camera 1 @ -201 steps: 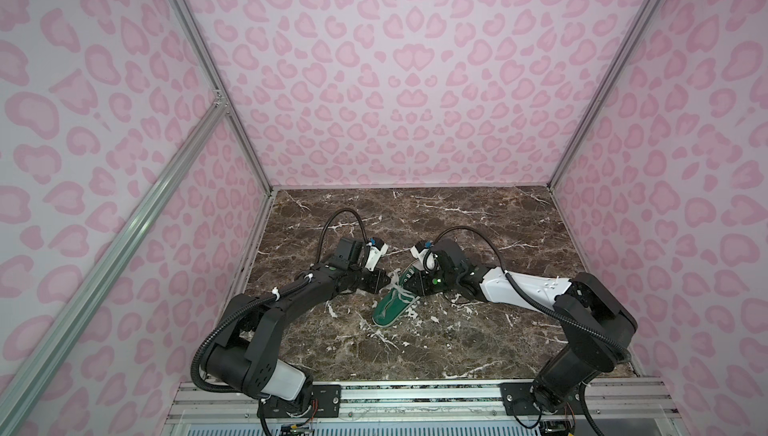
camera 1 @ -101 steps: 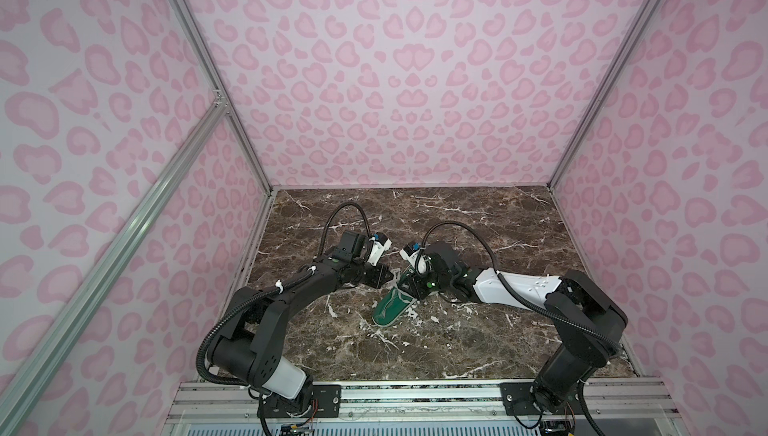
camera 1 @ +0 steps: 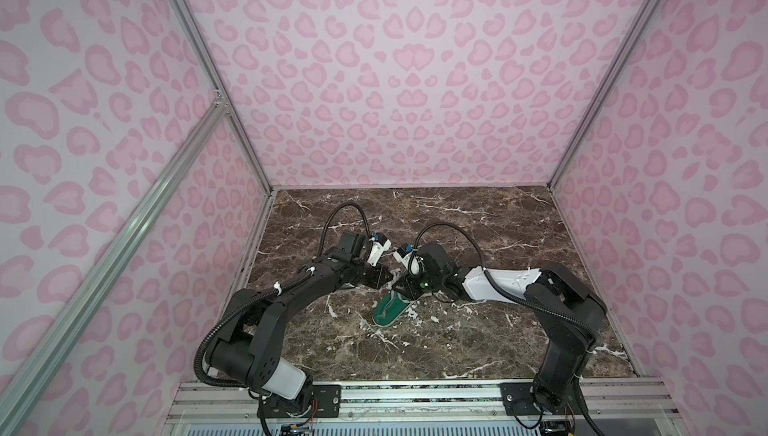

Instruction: Tie the shoes

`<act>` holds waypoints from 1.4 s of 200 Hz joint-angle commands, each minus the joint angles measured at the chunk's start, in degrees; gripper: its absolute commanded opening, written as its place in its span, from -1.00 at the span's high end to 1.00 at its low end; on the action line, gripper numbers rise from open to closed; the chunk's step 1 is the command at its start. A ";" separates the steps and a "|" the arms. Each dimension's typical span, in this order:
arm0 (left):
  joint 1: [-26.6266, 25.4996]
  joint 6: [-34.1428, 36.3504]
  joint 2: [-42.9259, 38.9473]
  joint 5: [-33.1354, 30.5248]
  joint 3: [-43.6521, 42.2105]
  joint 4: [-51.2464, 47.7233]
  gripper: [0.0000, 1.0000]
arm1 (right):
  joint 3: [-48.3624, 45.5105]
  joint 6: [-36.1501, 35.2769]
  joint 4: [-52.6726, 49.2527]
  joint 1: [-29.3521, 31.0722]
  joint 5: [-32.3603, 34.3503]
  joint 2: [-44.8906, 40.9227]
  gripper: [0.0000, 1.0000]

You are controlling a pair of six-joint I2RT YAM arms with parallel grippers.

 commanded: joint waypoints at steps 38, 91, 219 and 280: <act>0.21 1.70 -1.82 -3.99 1.39 -0.81 0.93 | -1.36 0.00 -0.45 0.02 1.08 1.37 0.47; 0.19 2.90 -2.31 -5.25 2.93 -1.68 0.93 | -1.95 0.49 -0.10 0.04 0.79 1.83 0.50; 0.25 -0.57 -3.87 -3.82 1.57 -0.40 0.02 | -2.95 2.85 1.35 -0.62 -2.35 -4.26 0.29; 0.32 -2.34 -8.26 -4.59 -2.63 0.87 0.02 | -3.99 6.93 4.38 -4.06 -6.71 -4.01 0.29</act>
